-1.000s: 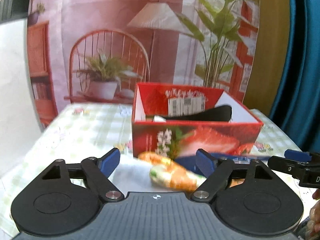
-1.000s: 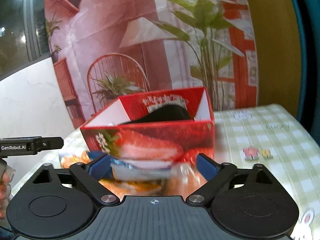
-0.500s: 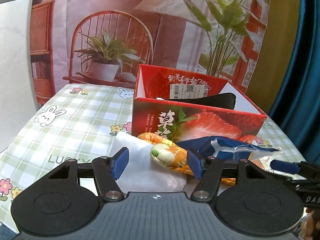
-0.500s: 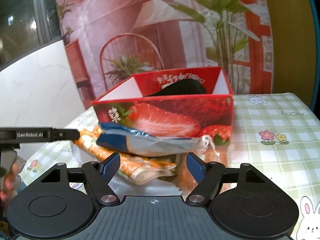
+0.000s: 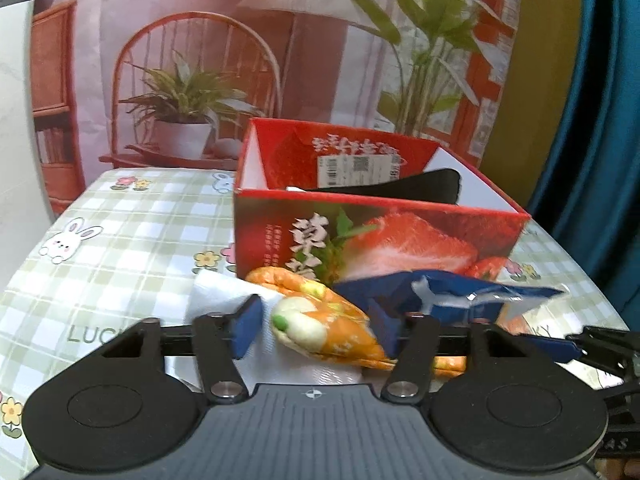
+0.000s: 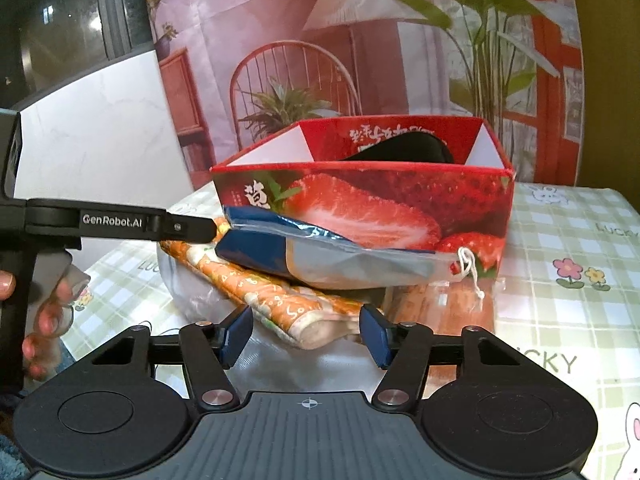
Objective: Organize soft objects
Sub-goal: 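Lower the left tool onto the orange patterned cloth and close its fingers, then lift the orange cloth with the left tool and release it into the red box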
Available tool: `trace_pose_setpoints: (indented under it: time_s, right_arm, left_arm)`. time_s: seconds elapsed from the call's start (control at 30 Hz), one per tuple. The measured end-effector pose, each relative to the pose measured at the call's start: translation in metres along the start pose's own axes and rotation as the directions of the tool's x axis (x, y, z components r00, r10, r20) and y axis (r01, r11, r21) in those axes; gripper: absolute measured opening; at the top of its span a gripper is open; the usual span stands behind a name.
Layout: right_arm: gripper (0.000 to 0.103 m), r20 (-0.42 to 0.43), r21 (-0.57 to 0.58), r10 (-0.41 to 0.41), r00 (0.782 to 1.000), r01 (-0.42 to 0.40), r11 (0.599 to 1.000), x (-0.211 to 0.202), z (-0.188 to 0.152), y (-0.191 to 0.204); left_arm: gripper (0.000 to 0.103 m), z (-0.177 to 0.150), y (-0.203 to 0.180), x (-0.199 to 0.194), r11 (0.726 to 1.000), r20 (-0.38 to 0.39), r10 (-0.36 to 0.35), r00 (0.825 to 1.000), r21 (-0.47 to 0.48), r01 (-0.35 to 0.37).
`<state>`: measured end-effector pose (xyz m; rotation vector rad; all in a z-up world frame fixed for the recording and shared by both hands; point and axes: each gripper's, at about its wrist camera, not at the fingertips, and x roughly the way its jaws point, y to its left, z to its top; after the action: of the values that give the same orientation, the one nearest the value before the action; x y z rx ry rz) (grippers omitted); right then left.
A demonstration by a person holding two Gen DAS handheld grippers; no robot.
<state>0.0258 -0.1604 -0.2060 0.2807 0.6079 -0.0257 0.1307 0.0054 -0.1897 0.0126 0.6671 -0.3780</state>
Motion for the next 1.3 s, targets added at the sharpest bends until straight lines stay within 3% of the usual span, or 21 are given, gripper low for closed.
trace_pose_setpoints:
  time_s: [0.37, 0.43, 0.67, 0.8, 1.0, 1.3]
  right_arm:
    - [0.051, -0.023, -0.028, 0.001, 1.0, -0.002, 1.0, 0.007, -0.003, 0.002]
    - [0.044, -0.025, -0.029, -0.001, 1.0, 0.0, 1.0, 0.007, -0.004, 0.003]
    - [0.014, 0.039, -0.029, -0.009, 0.999, 0.01, 1.0, -0.006, 0.002, -0.001]
    - [0.011, 0.093, -0.039, 0.003, 0.996, 0.001, 0.999, -0.017, 0.011, -0.001]
    - [0.01, 0.195, -0.065, 0.037, 0.98, -0.025, 0.998, -0.043, 0.034, 0.002]
    - [0.01, 0.331, -0.124, 0.085, 0.94, -0.046, 0.991, -0.083, 0.064, 0.013]
  left_arm:
    - [0.037, -0.009, -0.003, -0.015, 1.0, 0.032, -0.007, 0.999, -0.003, 0.007]
    - [0.031, -0.008, -0.003, -0.019, 1.0, 0.055, -0.016, 0.998, -0.003, 0.016]
    - [0.027, -0.005, -0.006, -0.032, 0.999, 0.12, -0.027, 0.992, -0.017, 0.03]
    - [0.027, 0.001, -0.007, -0.042, 0.999, 0.162, -0.039, 0.986, -0.02, 0.043]
    - [0.026, 0.017, -0.012, -0.07, 0.999, 0.266, -0.051, 0.963, -0.003, 0.054]
    - [0.026, 0.04, -0.027, -0.111, 0.999, 0.415, -0.052, 0.909, 0.021, 0.048]
